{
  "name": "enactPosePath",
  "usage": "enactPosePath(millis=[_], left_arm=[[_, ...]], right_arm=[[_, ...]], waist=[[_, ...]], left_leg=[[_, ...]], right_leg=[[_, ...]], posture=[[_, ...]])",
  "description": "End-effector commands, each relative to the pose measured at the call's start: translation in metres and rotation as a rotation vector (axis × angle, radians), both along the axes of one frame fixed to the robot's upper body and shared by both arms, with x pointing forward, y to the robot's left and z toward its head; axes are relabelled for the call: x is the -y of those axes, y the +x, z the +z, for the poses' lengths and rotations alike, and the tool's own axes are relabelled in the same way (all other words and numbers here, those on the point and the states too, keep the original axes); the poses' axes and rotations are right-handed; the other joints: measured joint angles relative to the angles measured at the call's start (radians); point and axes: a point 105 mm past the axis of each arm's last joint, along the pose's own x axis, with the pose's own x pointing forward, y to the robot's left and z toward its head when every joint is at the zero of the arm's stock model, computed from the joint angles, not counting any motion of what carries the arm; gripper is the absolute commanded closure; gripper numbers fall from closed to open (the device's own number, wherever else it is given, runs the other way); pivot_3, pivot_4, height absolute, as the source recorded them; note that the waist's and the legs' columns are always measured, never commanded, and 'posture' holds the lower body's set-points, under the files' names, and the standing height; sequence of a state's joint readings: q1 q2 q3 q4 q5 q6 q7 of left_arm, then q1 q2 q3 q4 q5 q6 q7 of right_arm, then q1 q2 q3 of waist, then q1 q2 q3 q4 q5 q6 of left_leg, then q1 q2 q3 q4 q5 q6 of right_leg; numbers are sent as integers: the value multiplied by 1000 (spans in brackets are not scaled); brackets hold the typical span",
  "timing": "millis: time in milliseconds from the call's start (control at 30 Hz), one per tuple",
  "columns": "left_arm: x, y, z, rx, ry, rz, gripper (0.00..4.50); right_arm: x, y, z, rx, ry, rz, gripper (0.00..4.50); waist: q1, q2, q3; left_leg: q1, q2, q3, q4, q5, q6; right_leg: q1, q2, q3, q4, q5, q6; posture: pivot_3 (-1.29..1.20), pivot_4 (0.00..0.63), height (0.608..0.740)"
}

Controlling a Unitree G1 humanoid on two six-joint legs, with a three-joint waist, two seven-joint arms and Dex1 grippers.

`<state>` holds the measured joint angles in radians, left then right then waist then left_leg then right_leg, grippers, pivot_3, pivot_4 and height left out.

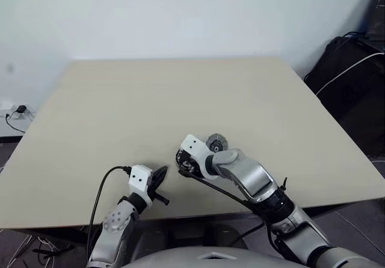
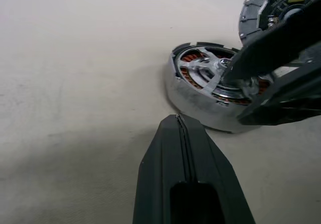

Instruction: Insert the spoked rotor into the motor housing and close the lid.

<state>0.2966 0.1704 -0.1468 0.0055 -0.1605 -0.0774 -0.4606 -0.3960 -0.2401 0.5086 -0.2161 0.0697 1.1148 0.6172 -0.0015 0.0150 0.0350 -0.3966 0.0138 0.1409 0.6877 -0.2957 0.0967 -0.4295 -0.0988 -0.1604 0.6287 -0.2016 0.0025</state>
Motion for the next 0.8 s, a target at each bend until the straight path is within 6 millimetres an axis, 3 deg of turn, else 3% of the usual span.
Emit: enactPosePath(millis=[33, 200, 300, 367, 467, 633, 800], left_arm=[[-1, 4, 9, 44, -4, -12, 4500], [1, 6, 10, 46, -3, -24, 4500], [1, 7, 11, 53, 1, -28, 4500], [1, 8, 12, 57, 4, -29, 4500], [1, 8, 13, 62, 7, -26, 4500], [-1, 11, 14, 71, 16, -5, 4500], [-2, 11, 15, 69, 13, -2, 4500]], right_arm=[[-17, 5, 47, 109, 181, 48, 2127], [-33, 8, 110, 243, 506, 34, 2127], [-27, 21, 146, 392, 657, -94, 2769], [-18, 27, 159, 524, 676, -159, 3428], [1, 39, 175, 707, 659, -287, 4444], [45, 57, 186, 982, 482, -486, 4478], [94, 67, 171, 1040, 287, -646, 4478]], waist=[[-3, 0, 0], [-6, 0, 0], [-6, 0, 0], [-6, 0, 0], [-9, 0, 0], [-10, 0, 0], [-10, 0, 0]], left_leg=[[0, 0, 0, 0, 0, 0], [0, 0, 0, -4, 0, 0], [0, 0, 0, -4, 0, 0], [0, 0, 0, -4, 0, 0], [0, -1, 1, -4, 0, 0], [0, -1, 3, -4, 1, -1], [1, -1, 3, -5, 2, -3]], right_leg=[[0, 0, 0, 0, 0, 0], [-1, 1, -1, 0, 1, 2], [-1, 1, -1, 0, 1, 2], [-1, 1, 0, -1, 1, 2], [-1, 1, 2, -2, 1, 2], [-1, 2, 3, -1, 1, 2], [-1, 2, 4, -1, -1, -1]], posture=[[0, 0, 740], [0, 0, 740], [0, 0, 740], [0, 0, 740], [0, 0, 740], [0, 0, 740], [0, 0, 740]])
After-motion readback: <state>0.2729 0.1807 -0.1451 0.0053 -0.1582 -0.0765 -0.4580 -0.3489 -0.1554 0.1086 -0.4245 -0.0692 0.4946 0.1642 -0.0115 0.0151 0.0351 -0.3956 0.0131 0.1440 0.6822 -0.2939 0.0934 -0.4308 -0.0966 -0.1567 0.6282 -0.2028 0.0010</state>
